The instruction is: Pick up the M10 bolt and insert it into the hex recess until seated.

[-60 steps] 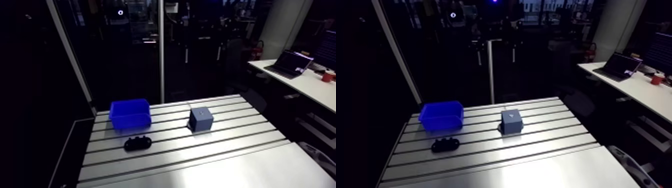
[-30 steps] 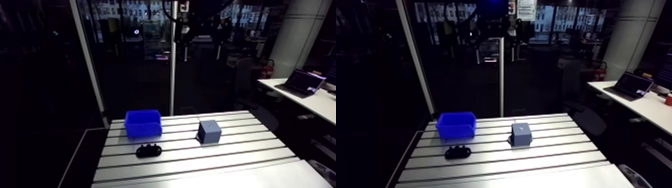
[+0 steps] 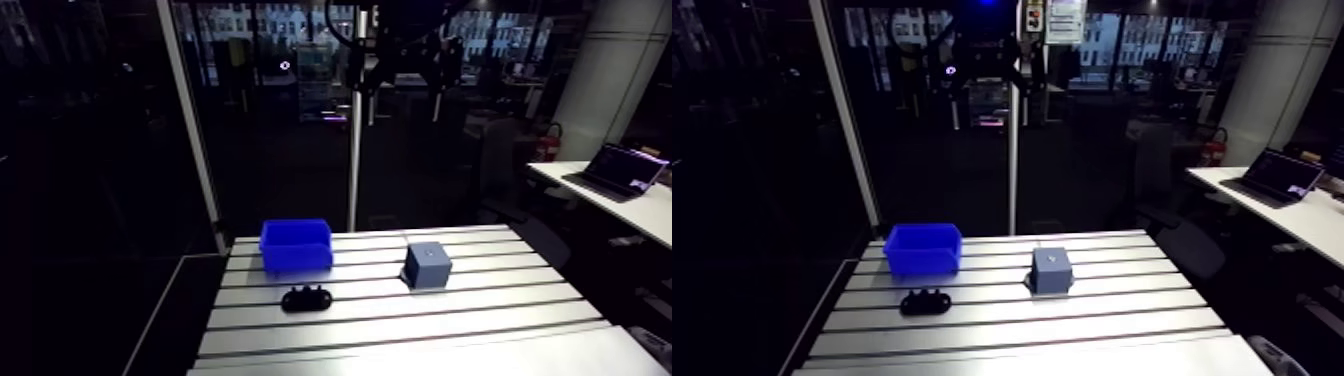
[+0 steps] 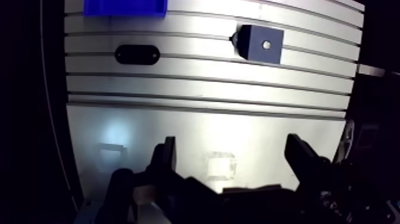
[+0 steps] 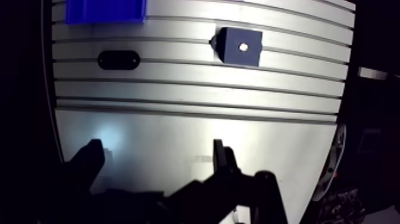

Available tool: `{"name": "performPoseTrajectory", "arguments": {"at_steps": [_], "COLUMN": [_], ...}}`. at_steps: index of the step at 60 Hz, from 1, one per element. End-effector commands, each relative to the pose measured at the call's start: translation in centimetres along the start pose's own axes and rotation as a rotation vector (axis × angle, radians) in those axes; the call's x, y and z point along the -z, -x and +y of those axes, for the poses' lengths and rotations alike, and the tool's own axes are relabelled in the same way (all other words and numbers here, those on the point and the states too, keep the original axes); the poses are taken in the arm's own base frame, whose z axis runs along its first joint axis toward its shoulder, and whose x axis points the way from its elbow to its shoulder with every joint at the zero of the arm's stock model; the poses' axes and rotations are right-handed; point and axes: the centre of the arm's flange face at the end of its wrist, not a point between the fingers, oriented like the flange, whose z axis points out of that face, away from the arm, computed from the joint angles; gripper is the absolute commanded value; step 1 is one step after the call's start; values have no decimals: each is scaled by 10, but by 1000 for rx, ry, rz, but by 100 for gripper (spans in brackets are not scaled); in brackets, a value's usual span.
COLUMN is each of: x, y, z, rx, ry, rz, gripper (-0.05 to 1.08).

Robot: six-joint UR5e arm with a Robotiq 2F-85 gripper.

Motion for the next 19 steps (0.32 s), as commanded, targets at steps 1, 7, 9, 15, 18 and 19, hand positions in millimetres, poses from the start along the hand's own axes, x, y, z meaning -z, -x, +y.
{"name": "performPoseTrajectory", "arguments": {"at_steps": [1,7,9,15,18,19], "x": [-1,-4,-4,-5,-6,-6], "y": [0,-1,-1,-2,-4,-4], "z": [-5,-8,-9,-11,-14,-14], "rx": [8,13,15,21,26,26], "ry": [-3,-4,-4,-4,-4,-4], "rz": [-1,-6,-7,-9,-9,-9], "gripper": [1,1,1,1,1,1]}}
